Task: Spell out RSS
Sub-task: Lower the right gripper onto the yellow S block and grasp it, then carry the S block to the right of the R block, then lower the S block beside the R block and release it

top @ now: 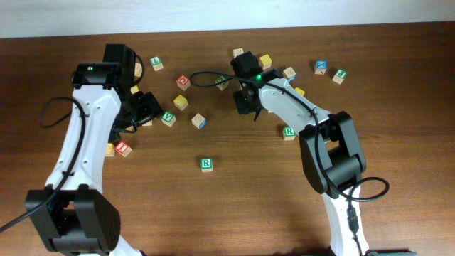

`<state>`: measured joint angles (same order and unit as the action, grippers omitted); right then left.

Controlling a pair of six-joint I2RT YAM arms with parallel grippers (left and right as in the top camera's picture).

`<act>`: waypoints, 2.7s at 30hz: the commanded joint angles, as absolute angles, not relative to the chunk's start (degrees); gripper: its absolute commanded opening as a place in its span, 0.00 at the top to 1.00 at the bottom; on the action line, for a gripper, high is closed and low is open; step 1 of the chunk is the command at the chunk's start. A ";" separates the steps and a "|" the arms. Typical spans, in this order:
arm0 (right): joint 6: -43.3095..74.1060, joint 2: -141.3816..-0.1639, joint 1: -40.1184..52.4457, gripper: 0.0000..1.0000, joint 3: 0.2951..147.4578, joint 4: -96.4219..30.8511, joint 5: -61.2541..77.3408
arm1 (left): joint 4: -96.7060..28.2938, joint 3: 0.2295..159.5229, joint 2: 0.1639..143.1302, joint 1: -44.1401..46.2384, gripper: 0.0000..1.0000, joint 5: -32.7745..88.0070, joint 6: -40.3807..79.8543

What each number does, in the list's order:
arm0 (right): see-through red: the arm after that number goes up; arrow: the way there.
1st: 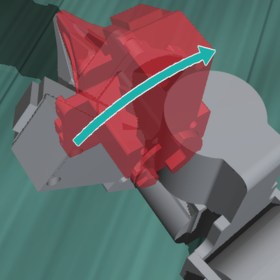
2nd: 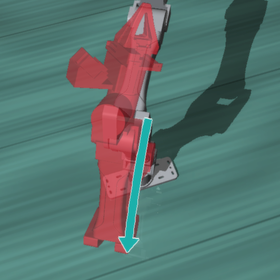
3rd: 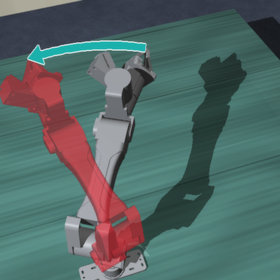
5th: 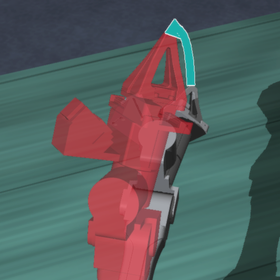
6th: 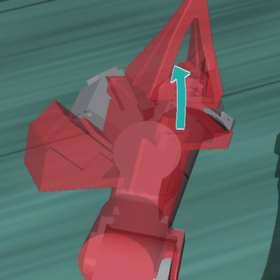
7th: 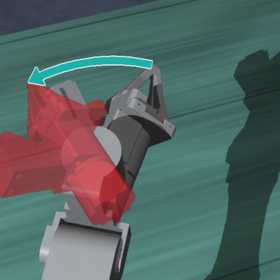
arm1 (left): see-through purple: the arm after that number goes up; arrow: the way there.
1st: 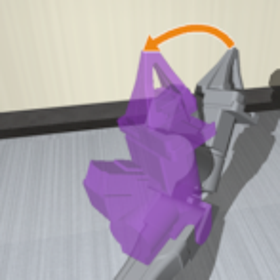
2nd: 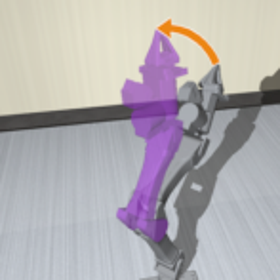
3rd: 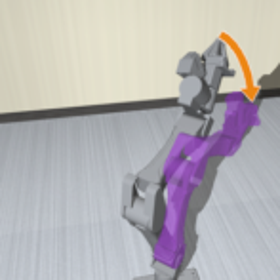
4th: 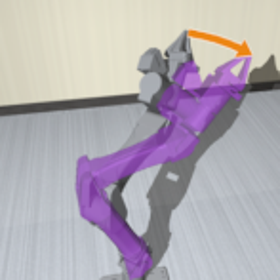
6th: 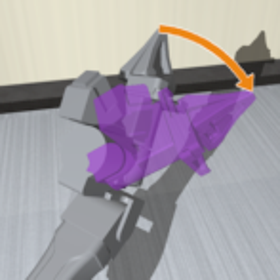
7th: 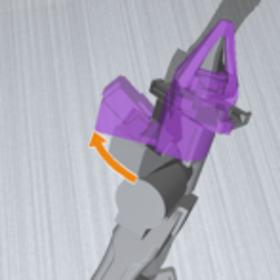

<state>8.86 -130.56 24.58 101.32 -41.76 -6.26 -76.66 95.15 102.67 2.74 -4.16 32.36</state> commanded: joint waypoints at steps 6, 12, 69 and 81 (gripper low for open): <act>9.39 -120.40 24.73 0.77 102.35 -47.51 -6.44 | -76.60 95.72 102.65 2.46 0.01 -4.99 32.08; 10.68 -112.53 24.80 0.77 102.32 -60.97 10.11 | -76.60 95.72 102.65 2.46 0.01 -4.99 32.08; 38.54 -113.97 47.29 0.76 76.47 -42.59 -4.34 | -76.60 95.72 102.65 2.46 0.01 -4.99 32.08; 39.70 -113.97 49.08 0.67 75.79 -42.04 -2.66 | -76.60 95.72 102.65 2.46 0.01 -4.99 32.08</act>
<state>39.24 -113.43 47.77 76.27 -42.30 -2.96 -76.55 95.15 102.67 2.74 -4.19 32.36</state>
